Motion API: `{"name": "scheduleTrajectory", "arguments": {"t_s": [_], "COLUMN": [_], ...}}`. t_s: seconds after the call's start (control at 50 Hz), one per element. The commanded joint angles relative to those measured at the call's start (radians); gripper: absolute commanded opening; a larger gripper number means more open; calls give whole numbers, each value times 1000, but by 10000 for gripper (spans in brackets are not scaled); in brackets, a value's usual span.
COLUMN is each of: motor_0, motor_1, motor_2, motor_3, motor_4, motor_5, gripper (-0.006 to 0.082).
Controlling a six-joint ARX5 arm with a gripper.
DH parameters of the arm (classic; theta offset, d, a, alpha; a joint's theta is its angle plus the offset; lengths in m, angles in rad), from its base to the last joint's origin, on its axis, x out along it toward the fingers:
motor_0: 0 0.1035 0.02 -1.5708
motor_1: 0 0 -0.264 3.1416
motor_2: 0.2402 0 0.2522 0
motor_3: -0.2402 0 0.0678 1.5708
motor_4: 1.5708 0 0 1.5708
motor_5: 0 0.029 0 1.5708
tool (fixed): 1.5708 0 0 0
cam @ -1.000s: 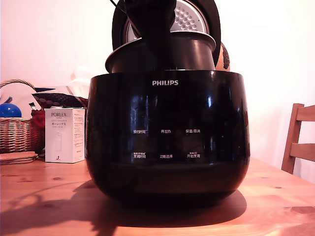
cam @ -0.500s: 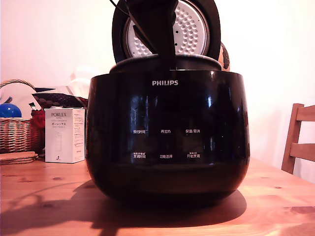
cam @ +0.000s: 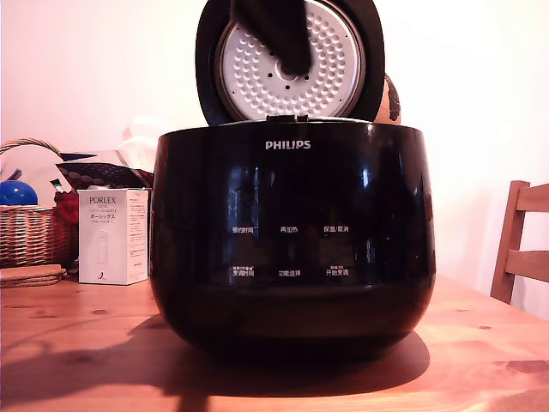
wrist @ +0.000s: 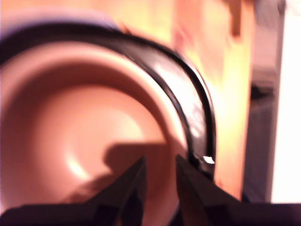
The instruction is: Place the pot you are holding inside the rice cooker
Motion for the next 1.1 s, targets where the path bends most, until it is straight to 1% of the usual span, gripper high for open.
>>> {"name": "scheduleTrajectory", "arguments": {"t_s": [0.0, 0.04, 0.12, 0.14, 0.18, 0.2, 0.22, 0.26, 0.28, 0.32, 0.36, 0.4, 0.42, 0.44, 0.54, 0.8, 0.92, 1.08], "motor_0": [9, 15, 32, 37, 51, 57, 66, 86, 95, 120, 145, 174, 187, 203, 284, 479, 528, 563], "motor_1": [-23, -32, -44, -49, -56, -59, -65, -75, -80, -94, -105, -117, -121, -127, -150, -166, -166, -166], "motor_2": [19, 34, 60, 65, 75, 80, 83, 90, 91, 91, 91, 91, 91, 91, 91, 91, 91, 91], "motor_3": [1, 1, 1, 1, 1, 1, 1, 1, 1, 1, 1, 1, 1, 1, 1, 2, 2, 2], "motor_4": [-21, -27, -53, -77, -87, -111, -122, -124, -156, -167, -203, -205, -225, -230, -252, -253, -253, -250], "motor_5": [-27, -34, -72, -117, -135, -176, -193, -198, -235, -244, -284, -286, -314, -319, -329, -328, -327, -327], "gripper": [23, -26, -23, -23, -23, -23, -23, -23, -23, -23, -23, -23, -23, -23, -23, -23, -23, -23]}}
